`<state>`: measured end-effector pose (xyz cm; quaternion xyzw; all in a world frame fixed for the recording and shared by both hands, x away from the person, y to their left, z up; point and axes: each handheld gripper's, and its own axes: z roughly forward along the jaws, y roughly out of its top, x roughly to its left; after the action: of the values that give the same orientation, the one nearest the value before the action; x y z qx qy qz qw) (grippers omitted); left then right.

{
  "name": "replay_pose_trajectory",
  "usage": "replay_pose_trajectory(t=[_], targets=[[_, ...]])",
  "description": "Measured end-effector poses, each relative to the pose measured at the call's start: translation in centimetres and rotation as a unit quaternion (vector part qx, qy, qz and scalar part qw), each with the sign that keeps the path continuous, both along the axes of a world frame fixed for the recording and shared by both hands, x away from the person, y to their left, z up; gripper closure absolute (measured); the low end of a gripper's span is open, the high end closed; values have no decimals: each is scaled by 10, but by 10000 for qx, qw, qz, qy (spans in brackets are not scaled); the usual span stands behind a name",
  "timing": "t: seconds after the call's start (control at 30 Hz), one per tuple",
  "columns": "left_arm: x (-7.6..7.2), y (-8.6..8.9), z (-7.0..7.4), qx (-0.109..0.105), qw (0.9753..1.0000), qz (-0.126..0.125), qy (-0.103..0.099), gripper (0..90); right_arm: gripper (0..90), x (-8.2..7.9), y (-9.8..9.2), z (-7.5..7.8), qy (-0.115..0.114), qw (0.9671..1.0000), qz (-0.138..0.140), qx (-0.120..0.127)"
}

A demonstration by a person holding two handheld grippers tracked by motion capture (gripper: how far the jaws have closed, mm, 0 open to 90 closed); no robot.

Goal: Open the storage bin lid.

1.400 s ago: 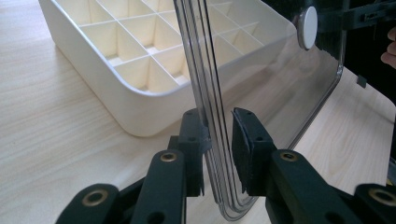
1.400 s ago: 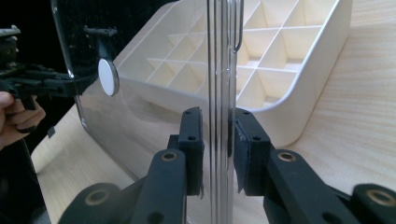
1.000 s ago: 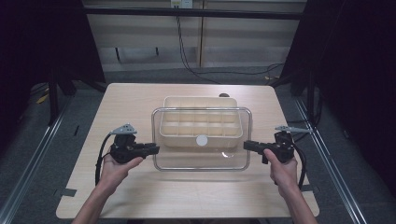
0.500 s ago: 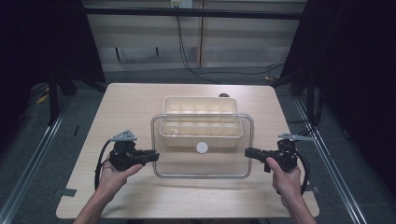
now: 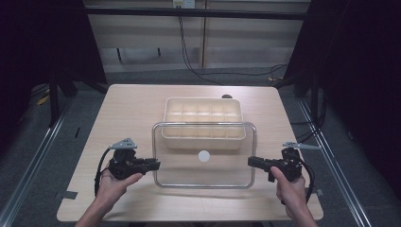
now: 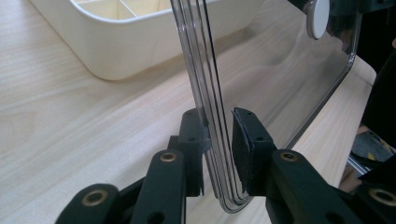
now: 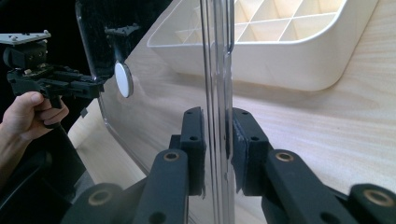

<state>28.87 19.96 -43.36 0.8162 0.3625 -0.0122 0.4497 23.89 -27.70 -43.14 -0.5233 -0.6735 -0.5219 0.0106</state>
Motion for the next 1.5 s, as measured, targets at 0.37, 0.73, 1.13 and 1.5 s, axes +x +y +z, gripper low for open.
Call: replay_pose_trajectory(t=[0.37,0.73,1.13,1.5], targets=[[-13,-1,-5,136,9999,-35,79,740,770,-13,1,-6,-25,10000,11,-82],[-25,2,-11,112,9998,-40,181,739,776,-29,5,-9,22,9999,58,-155],[-33,7,-25,223,9991,-45,359,738,774,-35,12,-23,193,9995,116,-242],[-29,1,-28,256,9990,-68,351,733,766,-33,8,-32,338,9990,83,-295]])
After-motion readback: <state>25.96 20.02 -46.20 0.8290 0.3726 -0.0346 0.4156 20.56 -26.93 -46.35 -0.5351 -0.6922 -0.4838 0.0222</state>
